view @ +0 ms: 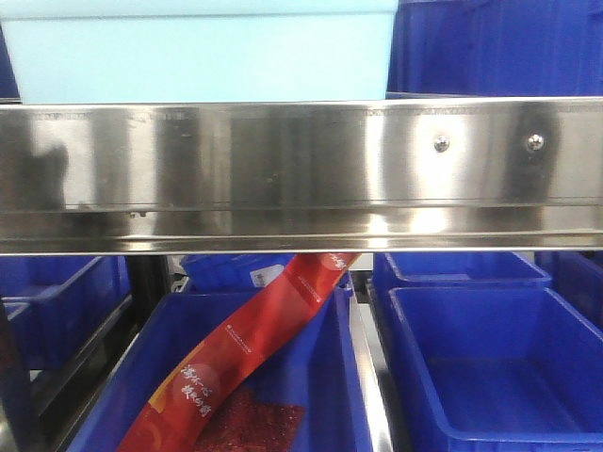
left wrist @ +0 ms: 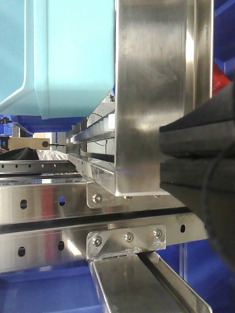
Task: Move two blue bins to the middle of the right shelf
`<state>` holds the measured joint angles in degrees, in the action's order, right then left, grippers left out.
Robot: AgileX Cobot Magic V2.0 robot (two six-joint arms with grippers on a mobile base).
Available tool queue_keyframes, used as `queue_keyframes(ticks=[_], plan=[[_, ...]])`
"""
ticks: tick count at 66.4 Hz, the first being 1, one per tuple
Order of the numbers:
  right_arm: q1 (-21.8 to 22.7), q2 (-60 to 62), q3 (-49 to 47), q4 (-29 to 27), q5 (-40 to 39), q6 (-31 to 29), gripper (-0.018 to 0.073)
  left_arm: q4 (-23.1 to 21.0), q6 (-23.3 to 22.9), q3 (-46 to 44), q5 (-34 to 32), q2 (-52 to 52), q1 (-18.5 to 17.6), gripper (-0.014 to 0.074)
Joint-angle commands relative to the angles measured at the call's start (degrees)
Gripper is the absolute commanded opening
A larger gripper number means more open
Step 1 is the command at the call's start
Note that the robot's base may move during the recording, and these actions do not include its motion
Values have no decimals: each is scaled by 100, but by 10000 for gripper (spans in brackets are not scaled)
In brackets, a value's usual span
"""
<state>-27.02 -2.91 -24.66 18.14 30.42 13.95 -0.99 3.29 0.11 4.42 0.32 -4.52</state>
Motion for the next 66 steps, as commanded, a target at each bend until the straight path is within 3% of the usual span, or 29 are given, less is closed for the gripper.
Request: queue_keyframes(ticks=[1,6,14,18,33,51,66], plan=[[327,7,30,-178,-198,-22,-162,-43,1,-11,-110,-32,17,-111],[786,7,133,-582,-465,-466,-162,-43,1,-11,-110,-32,17,-111],[1588,17,518,-1913,-1156,-1723,-162,-43,1,-11,-110,-32,17,-111],[1897,17,736,-2200,-1356,-1774,-162,-43,1,-11,-110,-32,17,-111],[2234,26,1508,-2315,-1687,-1774,-162,-43,1,-11,-110,-32,17,-111],[2234,187,2466,-2508,-2963,-1762,-162,-43,1,-11,-110,-32,17,-111],[2454,291,2466,-2507,-2470,-1773,-162,-43,1,-11,-119,-32,17,-111]])
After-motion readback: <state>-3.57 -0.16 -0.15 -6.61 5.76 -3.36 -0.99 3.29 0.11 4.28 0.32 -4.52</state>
